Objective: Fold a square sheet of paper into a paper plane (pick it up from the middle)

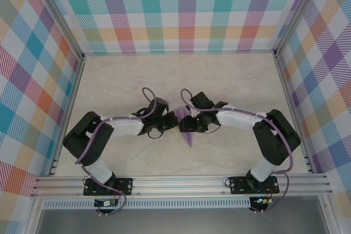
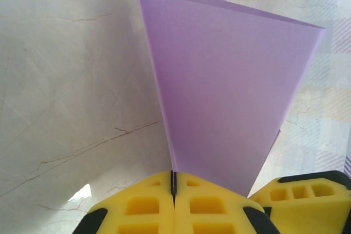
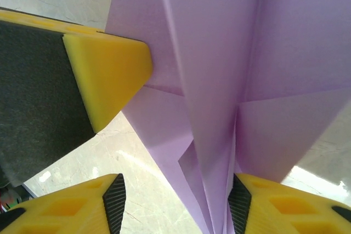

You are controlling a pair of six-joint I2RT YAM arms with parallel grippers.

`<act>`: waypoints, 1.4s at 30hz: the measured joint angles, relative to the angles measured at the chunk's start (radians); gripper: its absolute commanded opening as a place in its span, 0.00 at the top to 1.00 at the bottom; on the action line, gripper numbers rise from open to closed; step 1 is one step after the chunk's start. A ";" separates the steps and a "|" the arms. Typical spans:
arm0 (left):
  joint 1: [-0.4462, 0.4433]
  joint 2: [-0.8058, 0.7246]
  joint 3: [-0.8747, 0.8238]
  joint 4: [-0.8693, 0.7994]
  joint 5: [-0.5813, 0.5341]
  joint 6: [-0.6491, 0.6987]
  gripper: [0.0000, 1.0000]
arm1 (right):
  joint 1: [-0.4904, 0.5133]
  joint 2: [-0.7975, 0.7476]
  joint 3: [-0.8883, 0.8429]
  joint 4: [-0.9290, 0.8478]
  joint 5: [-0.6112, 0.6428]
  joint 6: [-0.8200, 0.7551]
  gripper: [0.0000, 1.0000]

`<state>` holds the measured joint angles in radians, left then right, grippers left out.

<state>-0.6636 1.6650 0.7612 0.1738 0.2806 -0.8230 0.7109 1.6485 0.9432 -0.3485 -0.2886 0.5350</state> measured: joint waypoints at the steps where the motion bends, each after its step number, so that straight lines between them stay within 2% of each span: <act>1: 0.000 0.000 -0.002 0.005 0.001 0.000 0.98 | 0.004 0.006 0.000 0.000 0.004 0.000 0.47; 7: 0.001 0.000 -0.005 0.013 0.011 -0.003 0.98 | 0.018 0.043 0.001 -0.004 0.043 0.000 0.52; 12: 0.001 0.000 -0.005 0.013 0.014 -0.003 0.94 | 0.024 0.058 0.005 -0.012 0.080 0.002 0.62; 17: 0.001 -0.006 -0.005 -0.001 0.008 -0.011 0.75 | 0.024 0.064 0.029 -0.036 0.124 0.002 0.81; 19: 0.002 -0.024 -0.005 -0.027 -0.005 -0.012 0.60 | 0.024 0.071 0.049 -0.056 0.148 -0.006 0.85; 23: 0.012 -0.101 -0.005 -0.103 -0.050 -0.019 0.35 | 0.024 0.076 0.081 -0.091 0.196 -0.023 0.85; 26: 0.032 -0.179 -0.005 -0.190 -0.109 -0.020 0.24 | 0.024 0.078 0.097 -0.117 0.222 -0.027 0.84; 30: 0.061 -0.252 0.023 -0.340 -0.209 -0.020 0.15 | 0.035 0.105 0.134 -0.148 0.257 -0.027 0.81; 36: 0.067 -0.280 0.066 -0.511 -0.324 -0.014 0.01 | 0.076 0.172 0.200 -0.194 0.315 -0.007 0.76; 42: 0.072 -0.282 0.068 -0.591 -0.378 -0.014 0.00 | 0.098 0.208 0.238 -0.236 0.369 0.022 0.76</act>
<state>-0.5911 1.3834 0.8288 -0.4171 -0.0978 -0.8371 0.8089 1.8561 1.1809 -0.5846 0.0803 0.5571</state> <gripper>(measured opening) 0.997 0.238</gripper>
